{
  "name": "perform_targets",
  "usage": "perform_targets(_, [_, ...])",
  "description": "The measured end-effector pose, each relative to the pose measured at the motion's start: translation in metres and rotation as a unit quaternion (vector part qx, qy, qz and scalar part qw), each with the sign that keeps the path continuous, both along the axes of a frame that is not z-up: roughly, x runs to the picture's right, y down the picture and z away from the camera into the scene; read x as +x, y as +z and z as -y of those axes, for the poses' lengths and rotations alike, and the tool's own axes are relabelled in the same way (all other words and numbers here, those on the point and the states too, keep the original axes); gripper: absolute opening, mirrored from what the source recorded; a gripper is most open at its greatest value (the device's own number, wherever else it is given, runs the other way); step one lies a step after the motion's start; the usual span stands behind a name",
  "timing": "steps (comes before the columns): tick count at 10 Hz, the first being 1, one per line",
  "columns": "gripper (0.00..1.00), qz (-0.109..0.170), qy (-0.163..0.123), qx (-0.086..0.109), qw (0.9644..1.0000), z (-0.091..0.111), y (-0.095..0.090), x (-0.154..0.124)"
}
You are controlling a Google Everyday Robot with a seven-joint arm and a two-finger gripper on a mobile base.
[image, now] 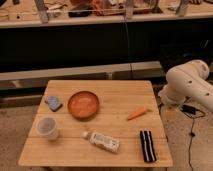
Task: Place the ceramic cup in the ceramic bowl
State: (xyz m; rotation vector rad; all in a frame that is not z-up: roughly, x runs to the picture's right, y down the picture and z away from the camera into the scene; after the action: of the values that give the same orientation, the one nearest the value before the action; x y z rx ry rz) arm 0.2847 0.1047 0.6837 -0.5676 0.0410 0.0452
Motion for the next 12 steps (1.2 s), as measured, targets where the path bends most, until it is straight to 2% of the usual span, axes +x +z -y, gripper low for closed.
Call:
perform_targets(5, [0.80,0.000,-0.004,0.001,1.0000,0.000,0.000,-0.001])
perform_targets(6, [0.80,0.004,-0.014,0.005,0.9999,0.003,0.000,-0.008])
perform_targets(9, [0.80,0.021,-0.046,0.014,0.9986,0.012,0.002,-0.052])
perform_targets(12, [0.80,0.030,-0.073,0.020,0.9967,0.021,0.003,-0.070])
